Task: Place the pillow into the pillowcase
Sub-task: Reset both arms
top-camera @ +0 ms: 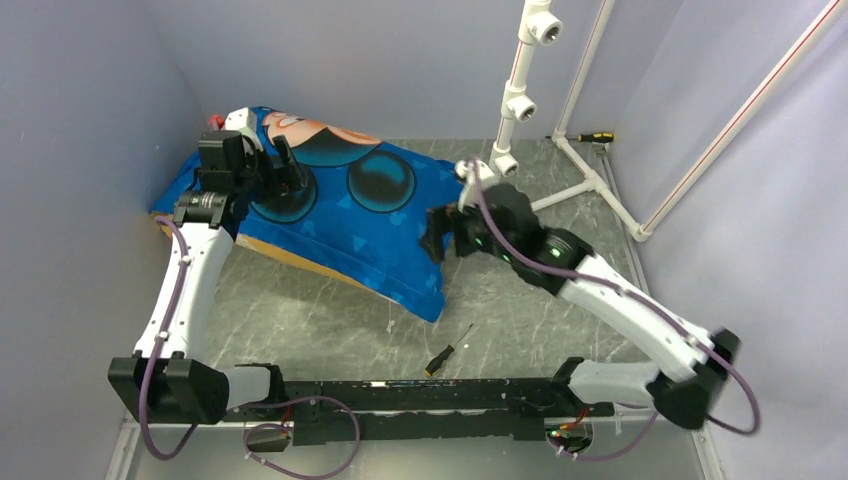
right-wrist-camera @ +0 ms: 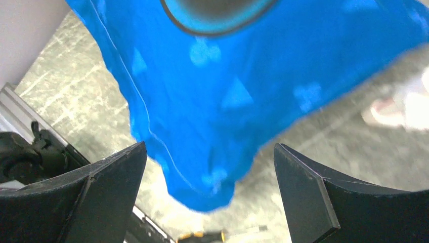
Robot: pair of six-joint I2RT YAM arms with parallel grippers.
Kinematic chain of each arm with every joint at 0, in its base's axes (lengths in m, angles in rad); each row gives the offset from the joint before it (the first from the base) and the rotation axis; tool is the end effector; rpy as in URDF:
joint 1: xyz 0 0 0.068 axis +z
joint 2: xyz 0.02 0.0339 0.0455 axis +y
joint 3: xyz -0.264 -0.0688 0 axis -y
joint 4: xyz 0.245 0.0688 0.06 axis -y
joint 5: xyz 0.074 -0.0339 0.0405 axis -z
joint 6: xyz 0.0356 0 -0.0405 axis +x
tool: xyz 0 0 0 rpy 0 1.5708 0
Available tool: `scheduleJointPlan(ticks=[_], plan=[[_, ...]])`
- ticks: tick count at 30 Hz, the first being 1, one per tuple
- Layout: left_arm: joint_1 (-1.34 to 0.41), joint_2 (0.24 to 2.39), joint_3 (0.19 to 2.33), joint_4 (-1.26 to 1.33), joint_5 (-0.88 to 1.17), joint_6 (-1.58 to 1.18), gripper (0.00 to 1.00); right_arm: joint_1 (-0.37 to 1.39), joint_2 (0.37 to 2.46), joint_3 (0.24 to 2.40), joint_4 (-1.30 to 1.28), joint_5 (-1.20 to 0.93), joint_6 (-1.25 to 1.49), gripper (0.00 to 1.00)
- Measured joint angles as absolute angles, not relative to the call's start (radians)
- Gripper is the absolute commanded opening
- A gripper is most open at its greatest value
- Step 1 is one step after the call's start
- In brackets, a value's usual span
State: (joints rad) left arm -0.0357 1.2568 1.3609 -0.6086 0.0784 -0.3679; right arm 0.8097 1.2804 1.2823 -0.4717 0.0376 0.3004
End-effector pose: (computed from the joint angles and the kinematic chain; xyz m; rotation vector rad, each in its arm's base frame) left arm 0.2715 -0.0125 0.3968 -0.2978 2.0688 -0.3275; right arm 0.1989 0.2069 0.3773 -0.5065 2.0424 0.6470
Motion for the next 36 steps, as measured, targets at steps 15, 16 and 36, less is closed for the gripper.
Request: scheduleJointPlan(ticks=[15, 16, 36], plan=[[-0.004, 0.907, 0.823, -0.369, -0.068, -0.238, 0.99, 0.768, 0.777, 0.751, -0.693, 0.636, 0.521, 1.0], [-0.002, 0.875, 0.772, -0.334, -0.081, -0.227, 1.0, 0.746, 0.756, 0.71, -0.677, 0.673, 0.524, 1.0], [0.081, 1.309, 0.294, 0.765, -0.023, -0.115, 1.0, 0.194, 1.157, 0.177, 0.498, 0.577, 0.179, 1.0]])
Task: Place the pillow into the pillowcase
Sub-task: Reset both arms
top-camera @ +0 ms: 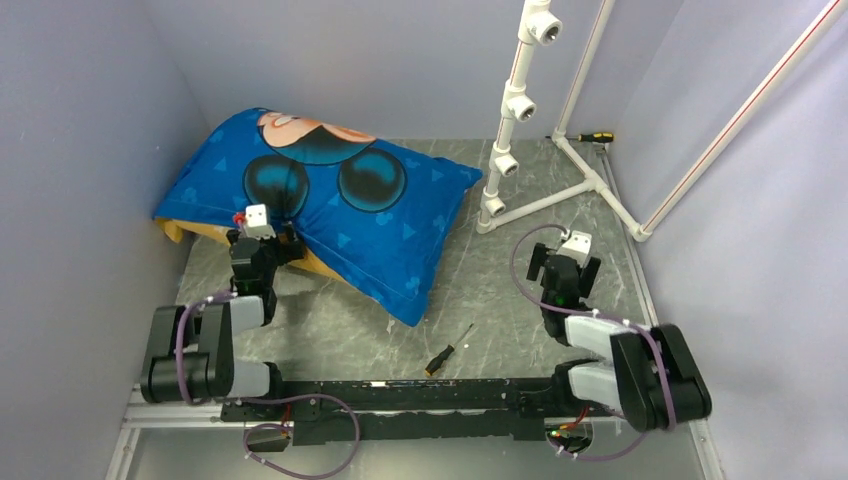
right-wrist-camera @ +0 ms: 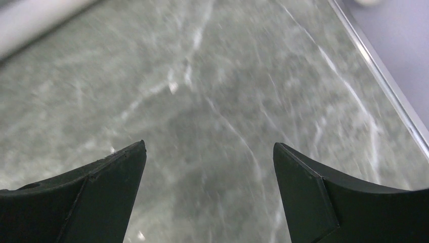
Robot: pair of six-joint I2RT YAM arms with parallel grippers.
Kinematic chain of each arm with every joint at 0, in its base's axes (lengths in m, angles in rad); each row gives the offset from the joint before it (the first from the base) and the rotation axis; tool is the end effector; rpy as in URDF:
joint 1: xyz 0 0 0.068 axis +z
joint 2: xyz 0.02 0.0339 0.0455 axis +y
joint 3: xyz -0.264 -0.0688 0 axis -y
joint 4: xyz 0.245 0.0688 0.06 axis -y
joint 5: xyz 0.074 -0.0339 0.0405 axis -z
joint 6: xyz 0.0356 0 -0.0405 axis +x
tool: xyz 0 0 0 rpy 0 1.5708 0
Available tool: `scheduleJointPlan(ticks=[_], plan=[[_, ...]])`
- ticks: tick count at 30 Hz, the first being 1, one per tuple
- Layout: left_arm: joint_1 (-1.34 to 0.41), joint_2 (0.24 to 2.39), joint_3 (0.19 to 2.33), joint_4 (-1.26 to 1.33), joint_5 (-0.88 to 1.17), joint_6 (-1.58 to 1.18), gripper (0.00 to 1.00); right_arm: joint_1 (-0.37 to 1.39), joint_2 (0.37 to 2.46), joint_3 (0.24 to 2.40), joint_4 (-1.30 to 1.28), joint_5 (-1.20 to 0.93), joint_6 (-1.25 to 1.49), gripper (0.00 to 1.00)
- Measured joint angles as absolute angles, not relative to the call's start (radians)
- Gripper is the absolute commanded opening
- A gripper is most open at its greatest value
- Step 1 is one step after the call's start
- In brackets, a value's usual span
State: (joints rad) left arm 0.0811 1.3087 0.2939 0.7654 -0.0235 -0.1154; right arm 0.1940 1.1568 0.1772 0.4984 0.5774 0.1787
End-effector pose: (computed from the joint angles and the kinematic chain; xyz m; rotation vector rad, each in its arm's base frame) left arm 0.2372 0.0201 0.1650 -0.1951 1.8096 -0.0029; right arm 0.1923 0.0180 0.1372 0.3368 1.9570 -0.3510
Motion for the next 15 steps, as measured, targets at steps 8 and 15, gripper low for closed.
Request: scheduleJointPlan(ticks=[8, 15], plan=[[0.109, 1.57, 0.35, 1.019, 0.073, -0.095, 0.99, 0.068, 1.438, 0.221, 0.957, 0.386, 0.076, 1.0], [0.101, 1.586, 0.374, 1.044, 0.081, -0.042, 0.99, 0.012, 1.48, 0.222, 1.027, 0.353, 0.083, 1.0]])
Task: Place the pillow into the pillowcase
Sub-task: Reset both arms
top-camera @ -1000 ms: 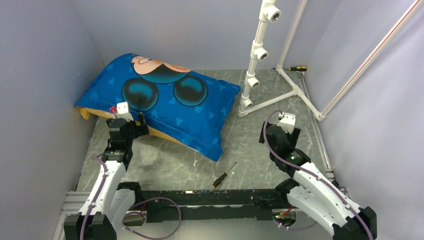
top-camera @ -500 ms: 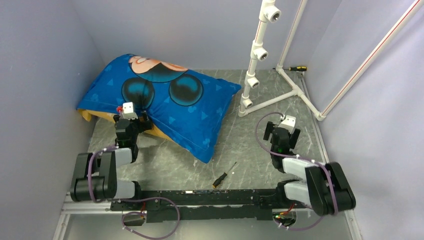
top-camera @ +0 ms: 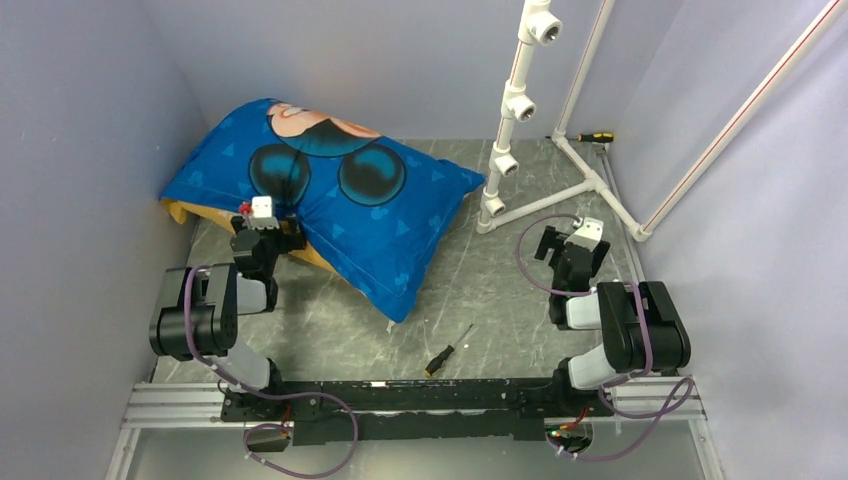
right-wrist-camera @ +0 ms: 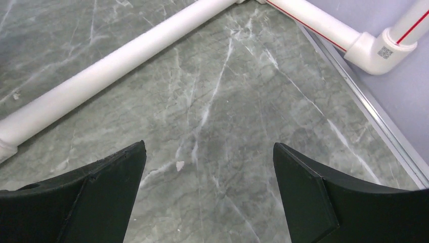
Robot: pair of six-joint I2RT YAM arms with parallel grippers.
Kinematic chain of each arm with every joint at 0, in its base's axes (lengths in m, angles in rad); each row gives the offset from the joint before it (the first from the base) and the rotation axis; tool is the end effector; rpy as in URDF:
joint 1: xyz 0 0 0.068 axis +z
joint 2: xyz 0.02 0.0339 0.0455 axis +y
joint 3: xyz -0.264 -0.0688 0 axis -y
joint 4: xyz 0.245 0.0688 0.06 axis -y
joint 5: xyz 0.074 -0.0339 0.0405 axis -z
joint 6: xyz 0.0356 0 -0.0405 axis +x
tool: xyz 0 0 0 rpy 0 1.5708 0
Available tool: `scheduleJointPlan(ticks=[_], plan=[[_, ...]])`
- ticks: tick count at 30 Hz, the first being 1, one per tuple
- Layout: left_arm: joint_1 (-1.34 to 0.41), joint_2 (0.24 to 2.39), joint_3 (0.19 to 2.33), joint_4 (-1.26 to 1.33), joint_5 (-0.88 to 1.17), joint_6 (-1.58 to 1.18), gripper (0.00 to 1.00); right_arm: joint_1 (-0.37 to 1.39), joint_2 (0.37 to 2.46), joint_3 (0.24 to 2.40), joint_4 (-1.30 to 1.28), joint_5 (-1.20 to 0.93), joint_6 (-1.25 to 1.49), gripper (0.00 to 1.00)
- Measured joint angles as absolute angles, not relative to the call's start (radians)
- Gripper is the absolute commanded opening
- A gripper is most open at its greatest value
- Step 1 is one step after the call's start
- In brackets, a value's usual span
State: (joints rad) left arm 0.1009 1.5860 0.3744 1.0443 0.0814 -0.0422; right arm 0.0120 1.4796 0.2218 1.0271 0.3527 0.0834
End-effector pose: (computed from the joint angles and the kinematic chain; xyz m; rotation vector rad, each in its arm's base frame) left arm 0.2732 0.0247 0.1510 -0.0645 1.7364 -0.0276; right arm 0.2332 -0.0095 0.1372 0.3140 1.7662 -0.2491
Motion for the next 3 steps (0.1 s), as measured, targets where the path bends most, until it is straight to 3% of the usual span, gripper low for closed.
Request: scheduleJointPlan(ticks=[3], plan=[[0.098, 1.588, 0.375, 1.049, 0.083, -0.023, 0.99, 0.014, 1.479, 0.223, 1.041, 0.342, 0.083, 1.0]])
